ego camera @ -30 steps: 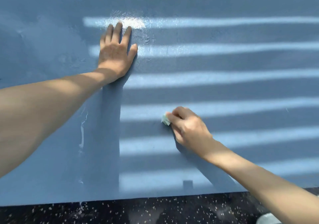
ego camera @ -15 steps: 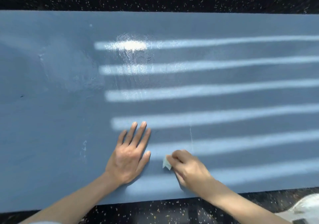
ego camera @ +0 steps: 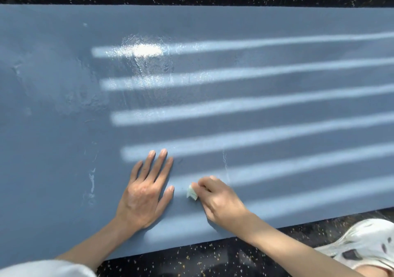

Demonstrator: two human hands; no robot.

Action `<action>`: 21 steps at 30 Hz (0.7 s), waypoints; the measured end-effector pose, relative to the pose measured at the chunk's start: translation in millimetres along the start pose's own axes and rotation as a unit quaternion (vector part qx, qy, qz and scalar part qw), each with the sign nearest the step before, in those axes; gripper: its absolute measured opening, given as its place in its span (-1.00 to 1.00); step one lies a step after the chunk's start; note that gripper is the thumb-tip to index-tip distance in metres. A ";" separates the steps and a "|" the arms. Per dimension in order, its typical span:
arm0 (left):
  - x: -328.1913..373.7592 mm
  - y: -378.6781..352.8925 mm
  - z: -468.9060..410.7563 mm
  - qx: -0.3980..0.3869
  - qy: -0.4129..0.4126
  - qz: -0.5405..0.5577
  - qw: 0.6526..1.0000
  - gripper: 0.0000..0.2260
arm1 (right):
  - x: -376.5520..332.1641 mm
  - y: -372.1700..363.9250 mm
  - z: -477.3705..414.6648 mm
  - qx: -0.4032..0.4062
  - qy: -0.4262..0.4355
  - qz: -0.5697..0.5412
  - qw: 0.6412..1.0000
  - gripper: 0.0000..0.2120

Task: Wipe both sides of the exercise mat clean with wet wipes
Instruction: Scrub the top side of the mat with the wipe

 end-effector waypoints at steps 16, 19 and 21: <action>1.2 -2.6 -0.3 0.011 0.013 0.004 1.000 -0.44 | -15.4 4.8 17.5 -0.022 -0.016 -0.034 0.999 -0.81; 1.3 -1.6 -0.3 0.010 0.014 0.006 1.000 -0.44 | -13.5 2.3 19.4 -0.027 -0.018 -0.036 0.999 -0.80; 2.0 -2.0 -0.6 0.008 0.015 0.000 1.000 -0.44 | -17.0 0.9 47.7 -0.089 0.003 -0.054 0.995 -0.77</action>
Point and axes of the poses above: each hand's wrist, its own z-axis away from the middle knuckle, its own y-axis out of the back of the hand, x = y × z, the point moved 1 cm from there along -z, towards the middle knuckle
